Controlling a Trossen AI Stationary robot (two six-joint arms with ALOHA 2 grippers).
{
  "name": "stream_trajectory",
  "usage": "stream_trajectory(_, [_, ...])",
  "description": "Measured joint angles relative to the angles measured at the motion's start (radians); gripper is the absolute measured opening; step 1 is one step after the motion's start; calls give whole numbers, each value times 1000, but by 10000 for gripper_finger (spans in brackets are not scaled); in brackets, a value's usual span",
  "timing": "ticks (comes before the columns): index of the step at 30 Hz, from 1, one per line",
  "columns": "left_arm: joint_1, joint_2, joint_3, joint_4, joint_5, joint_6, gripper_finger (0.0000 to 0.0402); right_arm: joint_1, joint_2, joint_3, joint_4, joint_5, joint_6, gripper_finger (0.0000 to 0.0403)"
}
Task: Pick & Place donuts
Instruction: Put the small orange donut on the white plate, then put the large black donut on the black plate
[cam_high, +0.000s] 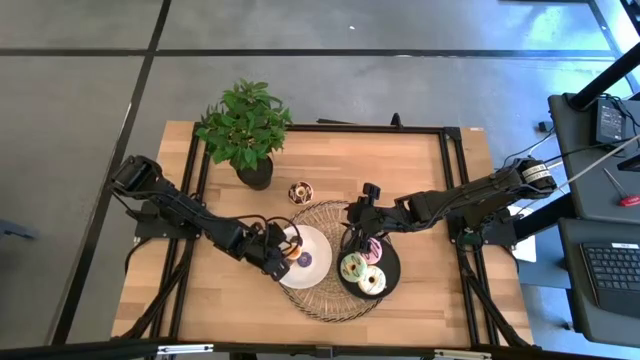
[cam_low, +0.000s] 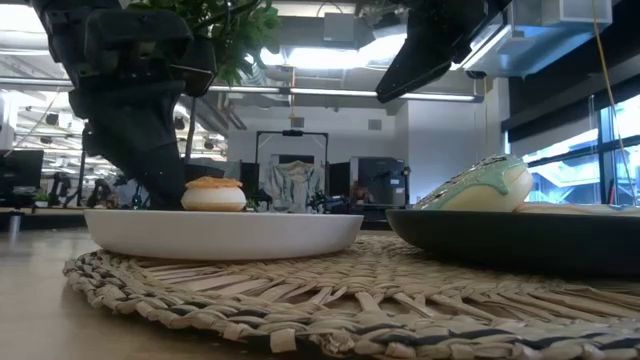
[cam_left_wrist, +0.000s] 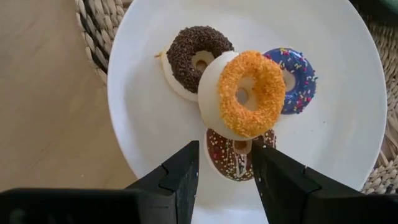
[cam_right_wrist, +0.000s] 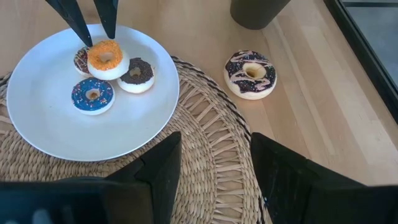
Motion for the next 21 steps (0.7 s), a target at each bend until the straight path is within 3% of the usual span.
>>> stream_trajectory(21, [0,0,0,55,0,29,141,0,0,0,0,0,0,194])
